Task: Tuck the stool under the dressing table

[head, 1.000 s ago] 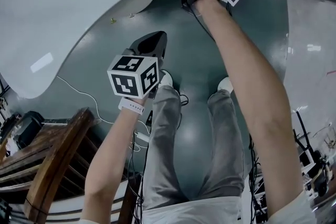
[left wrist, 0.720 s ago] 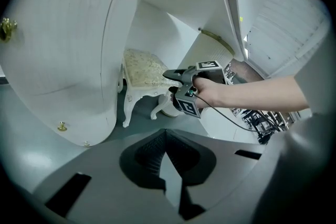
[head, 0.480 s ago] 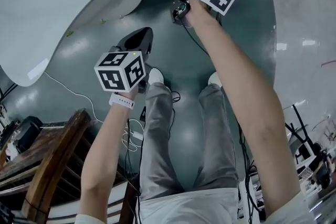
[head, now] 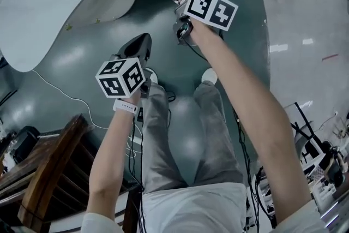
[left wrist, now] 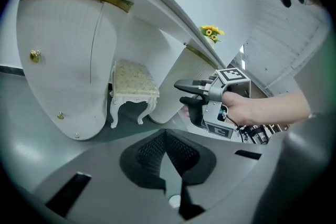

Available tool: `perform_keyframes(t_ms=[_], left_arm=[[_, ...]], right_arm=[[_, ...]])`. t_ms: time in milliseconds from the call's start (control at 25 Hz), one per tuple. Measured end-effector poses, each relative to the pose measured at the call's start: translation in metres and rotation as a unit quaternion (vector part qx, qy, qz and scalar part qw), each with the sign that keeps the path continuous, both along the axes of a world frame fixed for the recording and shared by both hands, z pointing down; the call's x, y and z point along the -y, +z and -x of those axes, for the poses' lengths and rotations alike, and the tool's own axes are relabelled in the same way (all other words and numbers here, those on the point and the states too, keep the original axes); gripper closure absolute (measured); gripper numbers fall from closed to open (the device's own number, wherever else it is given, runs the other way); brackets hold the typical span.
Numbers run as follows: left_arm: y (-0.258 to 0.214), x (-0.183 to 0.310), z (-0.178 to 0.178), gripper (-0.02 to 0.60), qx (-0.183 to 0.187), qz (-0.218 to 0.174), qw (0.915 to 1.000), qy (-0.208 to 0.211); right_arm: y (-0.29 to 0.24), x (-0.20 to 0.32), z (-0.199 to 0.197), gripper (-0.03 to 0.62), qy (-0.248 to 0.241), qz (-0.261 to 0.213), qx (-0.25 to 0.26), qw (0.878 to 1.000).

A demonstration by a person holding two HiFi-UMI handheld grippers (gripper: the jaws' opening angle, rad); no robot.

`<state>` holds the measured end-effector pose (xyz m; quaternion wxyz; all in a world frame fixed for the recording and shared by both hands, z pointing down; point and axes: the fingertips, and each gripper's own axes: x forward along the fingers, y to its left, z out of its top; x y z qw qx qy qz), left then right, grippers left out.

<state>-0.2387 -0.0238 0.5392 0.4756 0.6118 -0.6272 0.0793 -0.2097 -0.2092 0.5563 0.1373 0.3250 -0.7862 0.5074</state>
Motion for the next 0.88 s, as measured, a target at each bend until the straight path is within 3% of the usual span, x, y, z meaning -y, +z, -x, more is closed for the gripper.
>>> perform_keyframes(t_ms=[240, 440, 600, 880], left_arm=[[-0.049, -0.016, -0.022, 0.571, 0.021, 0.002, 0.9998, 0.000], [-0.091, -0.024, -0.041, 0.571, 0.021, -0.010, 0.9997, 0.005], [-0.132, -0.027, -0.063, 0.571, 0.015, -0.027, 0.9995, -0.001], [-0.186, -0.029, -0.100, 0.571, -0.024, -0.047, 0.9984, -0.017]], right_arm=[[-0.061, -0.040, -0.032, 0.303, -0.040, -0.016, -0.011, 0.999], [-0.109, -0.065, -0.052, 0.385, -0.071, -0.050, -0.018, 0.996], [-0.151, -0.081, -0.075, 0.479, -0.083, -0.066, -0.016, 0.994], [-0.221, -0.120, -0.114, 0.525, -0.119, -0.076, -0.006, 0.990]])
